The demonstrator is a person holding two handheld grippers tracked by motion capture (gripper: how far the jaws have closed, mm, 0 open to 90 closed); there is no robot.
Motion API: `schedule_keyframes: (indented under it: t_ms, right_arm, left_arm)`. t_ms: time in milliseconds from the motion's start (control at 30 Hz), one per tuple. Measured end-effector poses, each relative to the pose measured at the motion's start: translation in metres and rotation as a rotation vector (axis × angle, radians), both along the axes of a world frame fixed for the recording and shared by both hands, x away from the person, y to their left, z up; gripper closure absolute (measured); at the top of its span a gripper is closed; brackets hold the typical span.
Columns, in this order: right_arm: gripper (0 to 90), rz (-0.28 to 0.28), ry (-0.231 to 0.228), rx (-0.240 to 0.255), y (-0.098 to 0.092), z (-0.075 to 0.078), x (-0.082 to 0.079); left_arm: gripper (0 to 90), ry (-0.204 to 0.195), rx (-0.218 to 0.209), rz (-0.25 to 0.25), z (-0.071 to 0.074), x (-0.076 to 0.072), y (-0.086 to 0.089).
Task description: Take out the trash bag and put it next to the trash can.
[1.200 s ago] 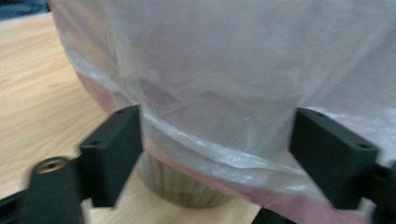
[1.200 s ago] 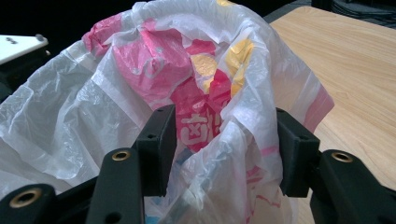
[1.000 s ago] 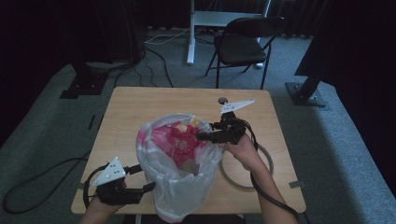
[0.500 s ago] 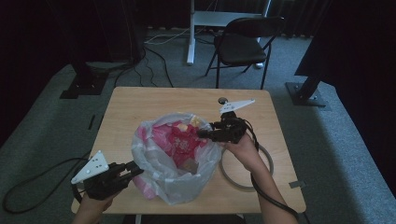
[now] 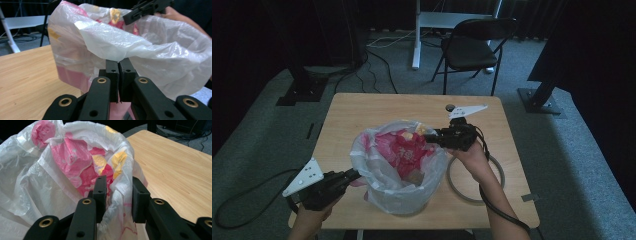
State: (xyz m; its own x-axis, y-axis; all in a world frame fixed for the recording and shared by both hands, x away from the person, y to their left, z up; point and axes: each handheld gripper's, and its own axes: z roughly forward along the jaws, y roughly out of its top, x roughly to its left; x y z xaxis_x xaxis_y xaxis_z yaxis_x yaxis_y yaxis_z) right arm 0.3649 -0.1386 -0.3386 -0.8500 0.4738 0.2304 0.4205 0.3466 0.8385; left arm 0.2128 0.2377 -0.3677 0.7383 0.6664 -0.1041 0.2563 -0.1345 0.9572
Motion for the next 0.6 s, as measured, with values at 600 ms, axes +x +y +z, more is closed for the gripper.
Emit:
schedule_keyframes:
  t_ms: [600]
  right_arm:
    - [88.1, -0.002, -0.074, 0.069, 0.001, 0.044, 0.001]
  left_arm:
    - [87.9, -0.094, -0.028, -0.049, 0.050, 0.006, -0.009]
